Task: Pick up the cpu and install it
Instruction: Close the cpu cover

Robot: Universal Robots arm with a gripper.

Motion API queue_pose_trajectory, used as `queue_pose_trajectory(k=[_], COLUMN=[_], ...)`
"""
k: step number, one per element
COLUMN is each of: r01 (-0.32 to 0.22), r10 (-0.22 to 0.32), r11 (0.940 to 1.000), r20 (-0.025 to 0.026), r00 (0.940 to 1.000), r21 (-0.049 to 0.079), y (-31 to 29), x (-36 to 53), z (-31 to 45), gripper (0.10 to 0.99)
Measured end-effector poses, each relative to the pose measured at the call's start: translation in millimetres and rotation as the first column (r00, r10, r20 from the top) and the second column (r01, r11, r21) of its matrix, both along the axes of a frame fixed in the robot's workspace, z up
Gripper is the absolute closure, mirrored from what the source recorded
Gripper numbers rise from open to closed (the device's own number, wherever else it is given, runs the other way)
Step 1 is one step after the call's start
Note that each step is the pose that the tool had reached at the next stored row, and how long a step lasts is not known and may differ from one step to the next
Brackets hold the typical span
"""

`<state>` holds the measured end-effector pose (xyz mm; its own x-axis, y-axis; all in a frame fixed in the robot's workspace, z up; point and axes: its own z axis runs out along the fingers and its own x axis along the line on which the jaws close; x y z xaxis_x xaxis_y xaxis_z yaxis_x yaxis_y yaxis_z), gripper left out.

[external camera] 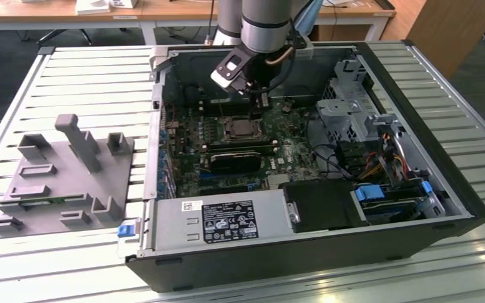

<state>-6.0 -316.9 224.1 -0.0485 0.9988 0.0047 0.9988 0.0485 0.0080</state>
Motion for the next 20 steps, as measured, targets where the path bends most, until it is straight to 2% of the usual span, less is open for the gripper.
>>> queue_pose_trajectory(k=[20], r01=[0.0], r10=[0.0], r11=[1.0], r20=[0.0], r00=[1.0], r21=[0.0], y=[-5.1], x=[-25.5], z=[-4.4], gripper=[0.98])
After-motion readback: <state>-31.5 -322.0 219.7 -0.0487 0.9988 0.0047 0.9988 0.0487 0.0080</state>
